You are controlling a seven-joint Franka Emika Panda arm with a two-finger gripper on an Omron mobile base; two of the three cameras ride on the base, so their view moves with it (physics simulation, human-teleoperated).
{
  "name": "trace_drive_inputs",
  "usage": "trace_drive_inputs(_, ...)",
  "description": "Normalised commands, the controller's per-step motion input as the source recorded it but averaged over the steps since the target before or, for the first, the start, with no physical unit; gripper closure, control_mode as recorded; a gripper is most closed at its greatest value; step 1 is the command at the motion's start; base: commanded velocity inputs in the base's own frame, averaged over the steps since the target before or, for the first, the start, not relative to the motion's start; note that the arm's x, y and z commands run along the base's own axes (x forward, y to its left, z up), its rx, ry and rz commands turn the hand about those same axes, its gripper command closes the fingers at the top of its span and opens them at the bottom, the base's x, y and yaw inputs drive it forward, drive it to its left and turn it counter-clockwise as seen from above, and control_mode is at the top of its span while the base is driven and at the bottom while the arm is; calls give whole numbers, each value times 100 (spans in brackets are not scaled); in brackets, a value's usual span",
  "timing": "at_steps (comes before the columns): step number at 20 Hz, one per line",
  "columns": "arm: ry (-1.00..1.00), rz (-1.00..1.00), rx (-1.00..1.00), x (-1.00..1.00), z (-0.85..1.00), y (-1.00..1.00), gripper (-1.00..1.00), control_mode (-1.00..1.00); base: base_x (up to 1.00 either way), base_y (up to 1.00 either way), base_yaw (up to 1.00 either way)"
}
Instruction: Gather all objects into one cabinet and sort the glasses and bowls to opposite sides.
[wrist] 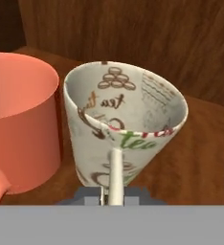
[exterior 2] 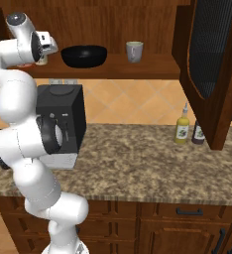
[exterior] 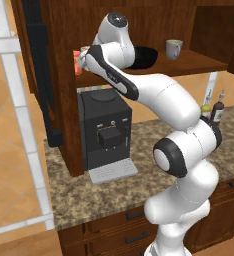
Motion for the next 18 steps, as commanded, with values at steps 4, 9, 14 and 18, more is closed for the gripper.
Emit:
trace_drive_inputs(4,-3,-6,0,-13,0,0,-100,-100,0,0,0)
trace_drive_inputs(9,-14,-14,0,-78,2,-39,-100,-100,0,0,0)
trace_drive_inputs(14,-15,-19,1,-100,5,-90,-100,-100,0,0,0)
trace_drive_inputs(18,-11,-18,1,-35,73,-92,-100,-100,0,0,0)
